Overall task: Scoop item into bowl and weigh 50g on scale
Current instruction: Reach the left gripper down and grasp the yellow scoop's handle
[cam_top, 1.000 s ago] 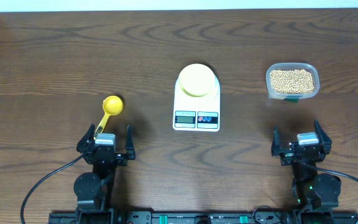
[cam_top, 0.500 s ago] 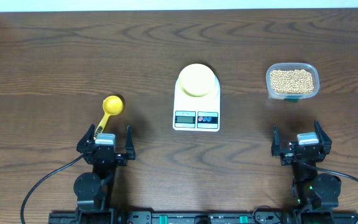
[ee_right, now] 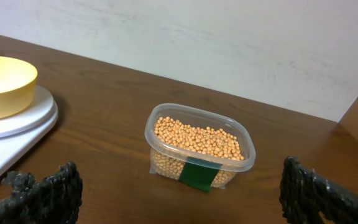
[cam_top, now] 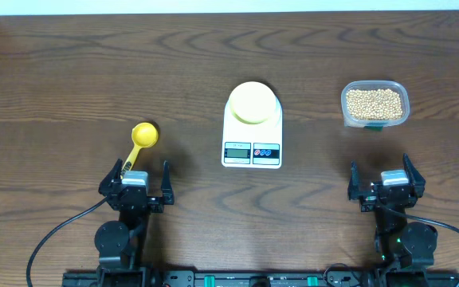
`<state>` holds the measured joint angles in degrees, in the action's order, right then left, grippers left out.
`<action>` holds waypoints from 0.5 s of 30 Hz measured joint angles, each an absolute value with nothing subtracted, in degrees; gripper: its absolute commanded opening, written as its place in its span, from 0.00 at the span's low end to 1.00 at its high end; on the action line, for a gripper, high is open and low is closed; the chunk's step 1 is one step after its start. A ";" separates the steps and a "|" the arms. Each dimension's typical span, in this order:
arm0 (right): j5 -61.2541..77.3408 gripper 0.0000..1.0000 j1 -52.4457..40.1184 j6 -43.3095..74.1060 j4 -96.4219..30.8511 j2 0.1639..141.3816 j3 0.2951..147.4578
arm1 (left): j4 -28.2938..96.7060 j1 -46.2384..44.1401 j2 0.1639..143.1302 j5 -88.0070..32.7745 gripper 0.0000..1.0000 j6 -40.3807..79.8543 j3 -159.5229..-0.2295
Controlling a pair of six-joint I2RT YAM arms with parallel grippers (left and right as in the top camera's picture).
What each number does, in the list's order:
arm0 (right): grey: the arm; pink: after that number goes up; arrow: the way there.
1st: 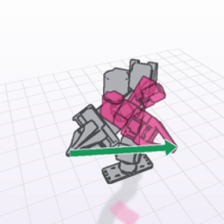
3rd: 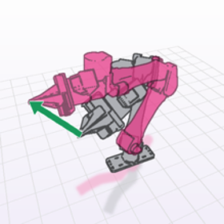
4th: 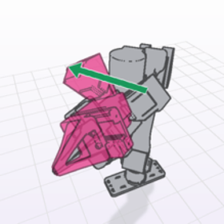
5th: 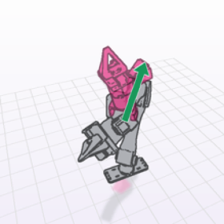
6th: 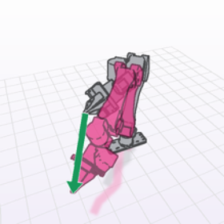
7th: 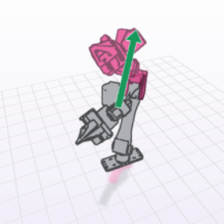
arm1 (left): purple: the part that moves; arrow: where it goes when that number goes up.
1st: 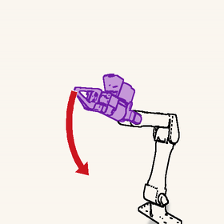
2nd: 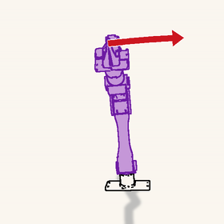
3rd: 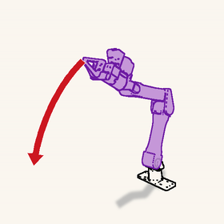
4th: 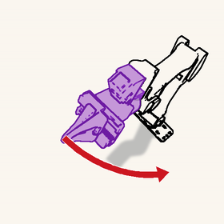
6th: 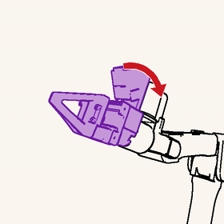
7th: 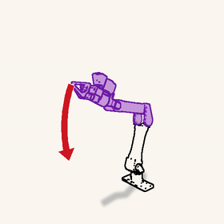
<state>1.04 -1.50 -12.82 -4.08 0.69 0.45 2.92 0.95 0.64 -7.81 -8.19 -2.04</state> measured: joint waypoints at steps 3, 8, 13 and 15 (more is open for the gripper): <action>1.04 0.99 -1.50 -12.82 -4.08 0.69 0.45 | 4.05 0.97 1.87 -8.71 0.98 -7.51 -2.98; 1.04 0.99 -1.50 -12.84 -4.12 0.69 0.43 | 5.39 0.97 11.75 -9.13 0.98 -7.38 -9.93; 0.80 0.99 -1.50 -12.84 -4.10 0.69 0.40 | 12.43 0.97 28.71 -10.79 0.97 -7.27 -24.10; 0.78 0.99 -1.50 -12.84 -4.08 0.69 0.40 | 16.80 0.95 36.27 -11.94 0.97 -7.25 -30.72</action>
